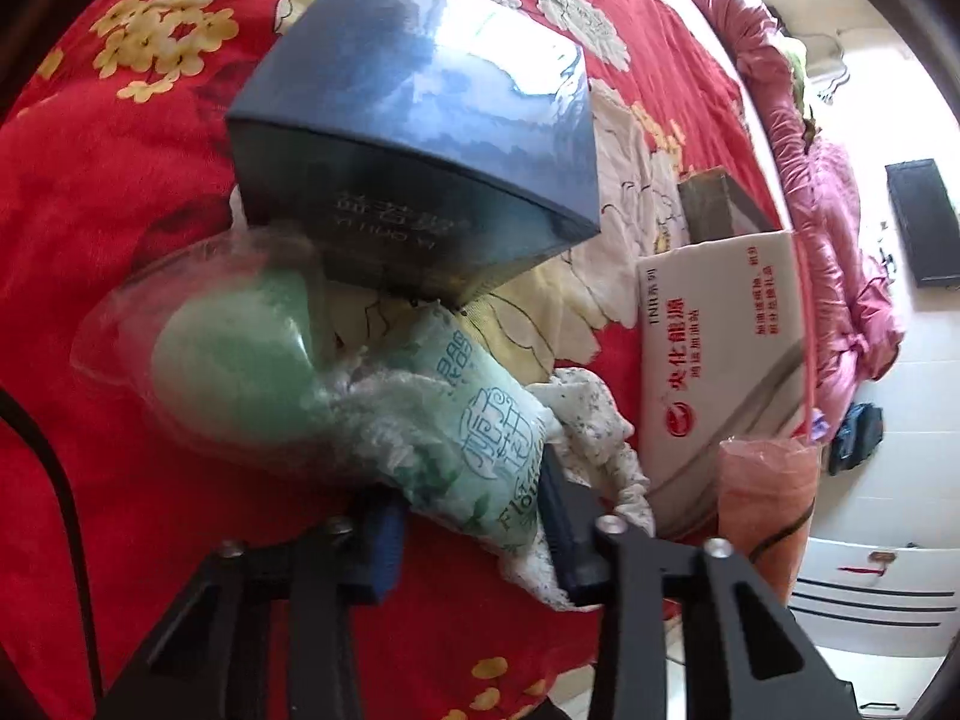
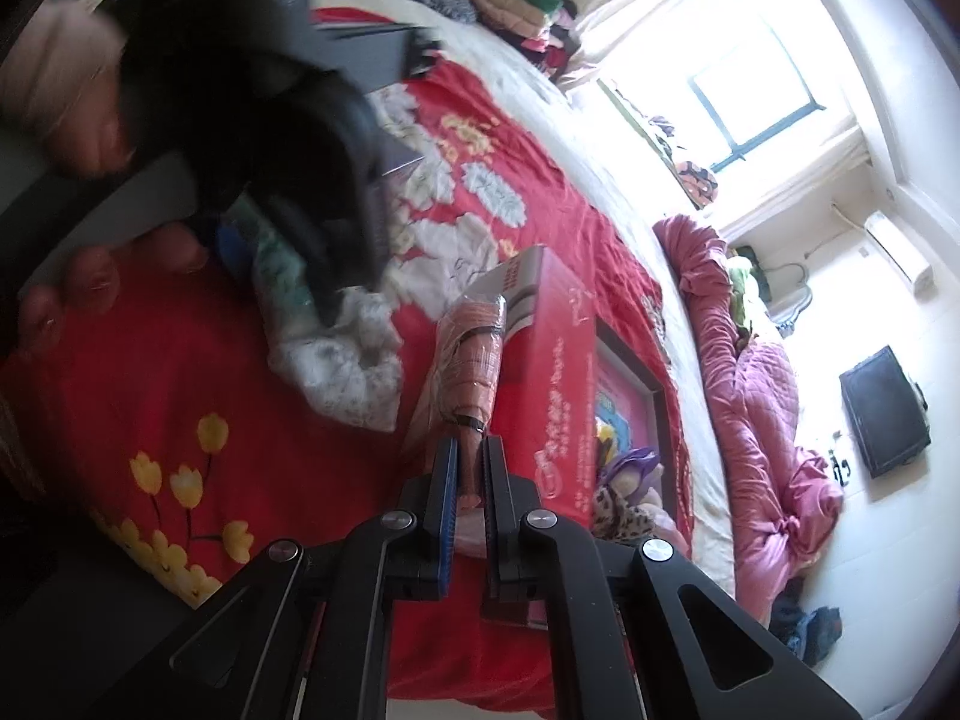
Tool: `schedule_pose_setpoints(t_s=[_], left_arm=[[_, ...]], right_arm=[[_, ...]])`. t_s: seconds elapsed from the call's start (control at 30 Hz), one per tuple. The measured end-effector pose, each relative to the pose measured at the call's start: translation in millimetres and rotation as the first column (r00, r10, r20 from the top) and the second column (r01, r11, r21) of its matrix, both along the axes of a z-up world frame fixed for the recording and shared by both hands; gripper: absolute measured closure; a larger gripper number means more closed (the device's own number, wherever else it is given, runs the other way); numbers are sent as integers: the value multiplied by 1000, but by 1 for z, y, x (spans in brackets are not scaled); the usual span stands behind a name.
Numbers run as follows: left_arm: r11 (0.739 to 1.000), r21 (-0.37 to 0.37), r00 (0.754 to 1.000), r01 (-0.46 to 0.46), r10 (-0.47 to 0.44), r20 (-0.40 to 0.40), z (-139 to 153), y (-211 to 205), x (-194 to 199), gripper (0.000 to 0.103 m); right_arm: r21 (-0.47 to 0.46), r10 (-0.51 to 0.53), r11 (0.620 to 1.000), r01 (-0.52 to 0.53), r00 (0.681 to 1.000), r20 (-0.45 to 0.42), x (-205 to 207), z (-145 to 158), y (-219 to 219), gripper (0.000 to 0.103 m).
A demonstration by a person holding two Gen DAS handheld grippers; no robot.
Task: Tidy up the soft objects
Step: 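Grasp the green-patterned tissue pack with the left gripper while the right grasps the pink tube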
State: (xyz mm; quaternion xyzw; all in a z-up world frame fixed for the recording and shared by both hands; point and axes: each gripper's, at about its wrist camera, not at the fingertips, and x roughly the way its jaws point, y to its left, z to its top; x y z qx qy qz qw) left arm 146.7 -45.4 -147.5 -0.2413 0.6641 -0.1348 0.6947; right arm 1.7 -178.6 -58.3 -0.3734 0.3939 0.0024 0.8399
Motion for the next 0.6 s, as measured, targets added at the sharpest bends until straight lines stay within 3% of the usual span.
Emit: schedule_pose_setpoints(t_s=[0.2,0.6], left_arm=[[1000,8,997,24,-24,69,20,3,-15,72],[978,178,952,109,-155,265,93,-7,-48,72]], right_arm=[[92,-1,996,0,1000,11,-2,18,3,96],[238,-68,970,55,997,44,-1,52,-7,96]])
